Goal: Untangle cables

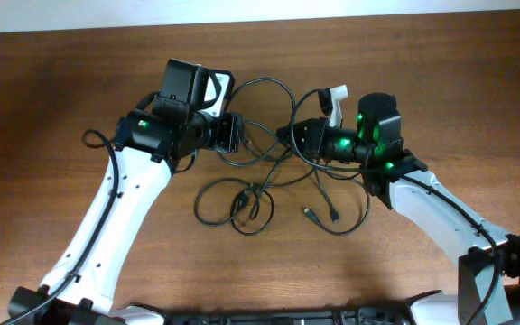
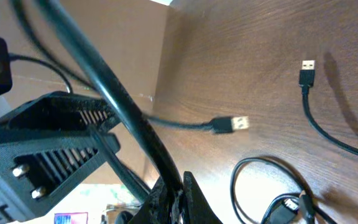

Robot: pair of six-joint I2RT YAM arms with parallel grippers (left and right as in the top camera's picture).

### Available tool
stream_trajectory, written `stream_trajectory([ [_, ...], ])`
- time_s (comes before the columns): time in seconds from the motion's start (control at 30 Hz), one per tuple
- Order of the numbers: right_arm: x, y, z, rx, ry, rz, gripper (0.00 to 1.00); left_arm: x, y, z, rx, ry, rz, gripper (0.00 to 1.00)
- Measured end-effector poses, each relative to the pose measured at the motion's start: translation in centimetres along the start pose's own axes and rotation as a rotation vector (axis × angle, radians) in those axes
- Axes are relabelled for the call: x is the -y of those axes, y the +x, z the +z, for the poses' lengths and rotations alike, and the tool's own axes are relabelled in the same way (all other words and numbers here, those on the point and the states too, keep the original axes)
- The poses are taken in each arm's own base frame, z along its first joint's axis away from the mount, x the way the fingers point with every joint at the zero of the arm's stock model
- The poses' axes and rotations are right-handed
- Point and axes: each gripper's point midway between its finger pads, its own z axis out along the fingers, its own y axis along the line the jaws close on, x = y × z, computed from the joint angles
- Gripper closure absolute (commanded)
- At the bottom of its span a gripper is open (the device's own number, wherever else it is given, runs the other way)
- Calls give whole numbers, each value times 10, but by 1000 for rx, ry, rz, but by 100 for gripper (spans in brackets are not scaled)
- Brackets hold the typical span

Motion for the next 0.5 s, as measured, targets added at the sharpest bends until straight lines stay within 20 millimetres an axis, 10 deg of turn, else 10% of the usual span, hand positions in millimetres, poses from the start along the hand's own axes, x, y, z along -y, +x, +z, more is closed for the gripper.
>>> stream_trajectory([
  [0.5, -19, 28, -3, -163, -115, 1, 96, -10, 7, 5, -18, -47, 80, 42],
])
